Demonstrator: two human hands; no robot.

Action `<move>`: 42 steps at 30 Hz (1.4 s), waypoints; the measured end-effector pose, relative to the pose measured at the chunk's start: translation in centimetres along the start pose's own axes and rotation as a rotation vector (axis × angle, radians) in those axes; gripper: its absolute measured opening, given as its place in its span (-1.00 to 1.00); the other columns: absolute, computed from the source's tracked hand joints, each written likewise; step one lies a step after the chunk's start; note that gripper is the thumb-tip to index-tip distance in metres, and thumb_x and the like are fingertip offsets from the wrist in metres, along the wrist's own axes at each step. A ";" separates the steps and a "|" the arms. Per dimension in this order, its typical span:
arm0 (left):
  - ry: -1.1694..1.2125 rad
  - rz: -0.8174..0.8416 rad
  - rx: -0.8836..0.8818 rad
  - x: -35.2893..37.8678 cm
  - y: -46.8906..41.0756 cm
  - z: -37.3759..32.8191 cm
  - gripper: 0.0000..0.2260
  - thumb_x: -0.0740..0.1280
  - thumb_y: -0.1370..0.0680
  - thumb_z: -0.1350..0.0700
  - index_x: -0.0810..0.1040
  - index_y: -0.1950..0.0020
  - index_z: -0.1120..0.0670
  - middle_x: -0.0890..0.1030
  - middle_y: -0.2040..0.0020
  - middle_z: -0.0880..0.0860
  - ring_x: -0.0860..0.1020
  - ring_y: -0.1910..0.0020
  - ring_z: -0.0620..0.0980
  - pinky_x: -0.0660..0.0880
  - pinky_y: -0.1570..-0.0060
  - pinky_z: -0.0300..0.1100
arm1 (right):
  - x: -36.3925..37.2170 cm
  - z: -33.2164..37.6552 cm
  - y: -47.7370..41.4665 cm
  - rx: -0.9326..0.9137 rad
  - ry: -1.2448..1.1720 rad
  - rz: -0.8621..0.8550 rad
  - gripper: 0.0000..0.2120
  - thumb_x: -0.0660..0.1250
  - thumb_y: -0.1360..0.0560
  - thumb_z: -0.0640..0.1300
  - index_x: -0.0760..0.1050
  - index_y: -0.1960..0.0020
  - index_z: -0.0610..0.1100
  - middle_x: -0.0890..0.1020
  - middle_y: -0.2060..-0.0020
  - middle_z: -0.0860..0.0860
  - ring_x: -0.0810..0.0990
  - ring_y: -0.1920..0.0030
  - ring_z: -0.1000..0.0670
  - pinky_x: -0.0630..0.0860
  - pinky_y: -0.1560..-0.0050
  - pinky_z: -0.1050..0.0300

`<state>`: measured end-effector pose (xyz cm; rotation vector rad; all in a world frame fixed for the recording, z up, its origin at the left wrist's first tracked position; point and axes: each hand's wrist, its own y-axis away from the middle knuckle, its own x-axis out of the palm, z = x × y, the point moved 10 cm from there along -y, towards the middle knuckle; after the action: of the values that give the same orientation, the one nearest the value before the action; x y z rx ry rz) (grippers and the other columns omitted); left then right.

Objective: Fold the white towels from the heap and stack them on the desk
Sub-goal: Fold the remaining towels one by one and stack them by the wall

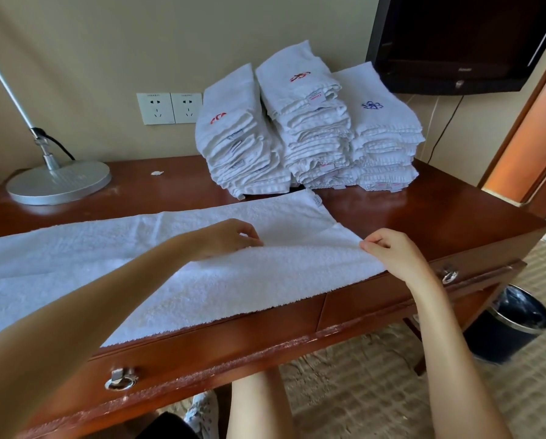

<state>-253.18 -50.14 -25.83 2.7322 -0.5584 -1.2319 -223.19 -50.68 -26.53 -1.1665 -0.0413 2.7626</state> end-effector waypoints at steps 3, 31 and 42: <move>-0.266 -0.314 0.057 -1.1 0.2 0.1 -0.87 0.31 -0.58 -0.03 0.53 -0.01 0.00 0.54 0.19 -0.06 0.48 0.29 -0.14 0.33 0.35 -0.30 | 0.0 -0.3 0.2 0.026 0.099 -0.029 -0.89 0.34 -0.53 0.04 0.55 0.03 0.01 0.59 0.11 0.09 0.58 0.06 0.01 0.52 0.06 0.02; -0.380 -0.627 -0.045 -9.5 26.5 16.3 -0.88 0.39 -0.50 -0.10 0.59 0.04 -0.11 0.52 0.03 -0.16 0.45 0.04 -0.24 0.44 0.06 -0.27 | 26.1 29.6 6.1 -0.501 0.276 0.559 -0.58 0.20 -0.61 0.08 0.22 0.34 -0.08 0.23 0.46 0.02 0.23 0.45 0.04 0.14 0.38 0.13; -0.207 -0.520 -0.057 -10.6 26.6 15.8 -0.92 0.45 -0.47 -0.01 0.57 0.20 -0.12 0.58 0.14 -0.16 0.54 0.13 -0.20 0.48 0.10 -0.37 | 27.5 28.7 7.4 -0.482 0.337 0.901 -0.53 0.29 -0.52 0.22 0.52 0.05 -0.23 0.57 0.09 -0.12 0.49 0.06 -0.12 0.32 -0.01 0.13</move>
<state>-279.00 -70.00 -22.76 2.8105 0.1972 -1.6138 -263.58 -53.28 -26.60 -2.2220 -0.1967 3.3307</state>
